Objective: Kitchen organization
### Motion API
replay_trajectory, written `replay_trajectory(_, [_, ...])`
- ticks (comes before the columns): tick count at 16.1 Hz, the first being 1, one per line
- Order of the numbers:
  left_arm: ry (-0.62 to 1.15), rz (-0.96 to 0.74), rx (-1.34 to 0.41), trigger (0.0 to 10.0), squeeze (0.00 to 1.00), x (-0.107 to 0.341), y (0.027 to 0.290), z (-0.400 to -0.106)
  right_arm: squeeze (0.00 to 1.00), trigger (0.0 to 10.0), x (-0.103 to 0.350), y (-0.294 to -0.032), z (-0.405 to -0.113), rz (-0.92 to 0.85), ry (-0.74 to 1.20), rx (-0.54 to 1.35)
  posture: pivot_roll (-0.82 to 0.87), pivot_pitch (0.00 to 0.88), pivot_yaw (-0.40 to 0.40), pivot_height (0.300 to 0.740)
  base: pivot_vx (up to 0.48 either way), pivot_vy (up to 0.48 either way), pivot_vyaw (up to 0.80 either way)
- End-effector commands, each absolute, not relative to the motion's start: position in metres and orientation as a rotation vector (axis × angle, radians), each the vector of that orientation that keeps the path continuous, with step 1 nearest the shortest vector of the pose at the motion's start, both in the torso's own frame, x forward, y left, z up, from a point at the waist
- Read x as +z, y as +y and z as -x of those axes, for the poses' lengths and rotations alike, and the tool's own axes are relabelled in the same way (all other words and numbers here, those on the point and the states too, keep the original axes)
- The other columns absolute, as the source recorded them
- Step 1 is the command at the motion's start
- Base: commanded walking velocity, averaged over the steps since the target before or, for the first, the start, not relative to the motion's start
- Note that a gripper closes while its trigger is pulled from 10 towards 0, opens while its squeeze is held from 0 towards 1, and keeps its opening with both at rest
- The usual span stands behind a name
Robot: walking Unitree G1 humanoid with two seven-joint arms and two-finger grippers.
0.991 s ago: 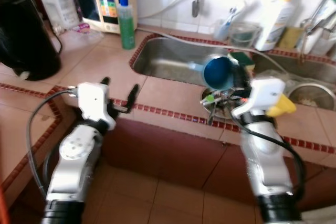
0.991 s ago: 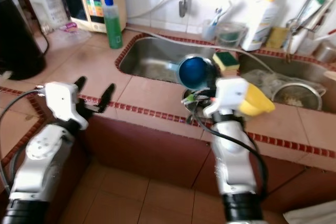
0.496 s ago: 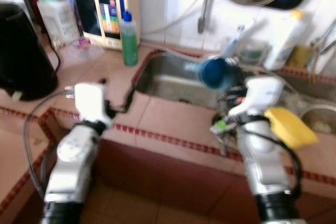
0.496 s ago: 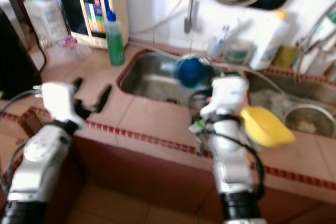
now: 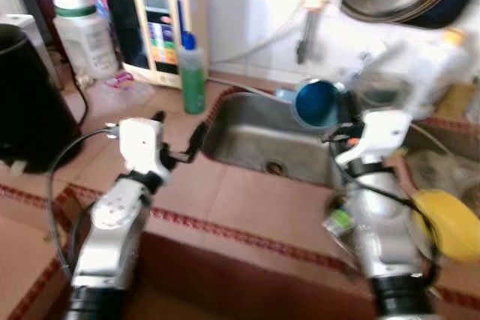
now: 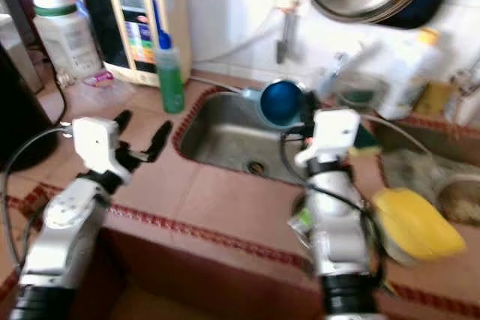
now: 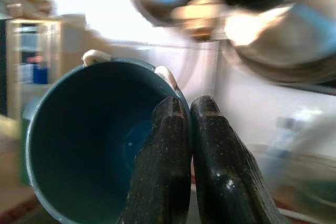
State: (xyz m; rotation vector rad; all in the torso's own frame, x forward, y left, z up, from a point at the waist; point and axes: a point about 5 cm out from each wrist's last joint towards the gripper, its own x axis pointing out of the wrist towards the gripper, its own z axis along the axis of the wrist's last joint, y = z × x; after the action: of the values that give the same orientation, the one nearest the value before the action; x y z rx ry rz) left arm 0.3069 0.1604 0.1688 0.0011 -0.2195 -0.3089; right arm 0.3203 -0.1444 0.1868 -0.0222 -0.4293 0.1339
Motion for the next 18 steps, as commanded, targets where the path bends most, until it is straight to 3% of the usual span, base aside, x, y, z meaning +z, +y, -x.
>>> replay_trajectory(1, [-0.236,-0.001,-0.327,10.0,0.0,0.173,0.157,-0.308,0.0,10.0,0.192,-0.151,-0.321,0.027,-0.442,0.112,-0.09,0.0,-0.018,0.74,0.307,0.0,0.0])
replay_trajectory(3, [-0.196,0.015,-0.327,10.0,0.0,0.169,0.156,-0.309,0.0,10.0,0.183,-0.151,-0.325,-0.022,-0.353,0.105,-0.09,0.0,-0.016,0.74,0.0,0.0,0.0])
replay_trajectory(6, [-0.118,0.037,-0.352,10.0,0.0,0.164,0.15,-0.311,0.0,10.0,0.161,-0.177,-0.342,-0.137,-0.086,-0.159,-0.09,0.0,-0.014,0.74,0.0,0.0,0.0])
replay_trajectory(8, [-0.085,0.021,-0.403,10.0,0.0,0.163,0.141,-0.309,0.0,10.0,0.163,-0.192,-0.348,-0.147,-0.032,-0.264,-0.09,0.0,-0.014,0.74,0.0,0.0,0.0])
replay_trajectory(12, [-0.06,0.053,-0.597,10.0,0.0,0.176,0.118,-0.295,0.0,10.0,0.167,-0.209,-0.353,-0.302,0.05,-0.258,-0.1,0.012,0.0,0.74,0.0,0.0,0.0])
replay_trajectory(16, [-0.032,0.024,-0.722,10.0,0.0,0.18,0.107,-0.281,0.0,10.0,0.18,-0.216,-0.354,-0.292,-0.014,-0.218,-0.1,0.047,0.007,0.74,0.0,0.0,0.0])
replay_trajectory(18, [0.002,0.011,-0.778,10.0,0.0,0.18,0.101,-0.27,0.0,10.0,0.19,-0.216,-0.356,-0.23,-0.05,-0.105,-0.09,0.099,0.016,0.74,0.0,0.0,0.0])
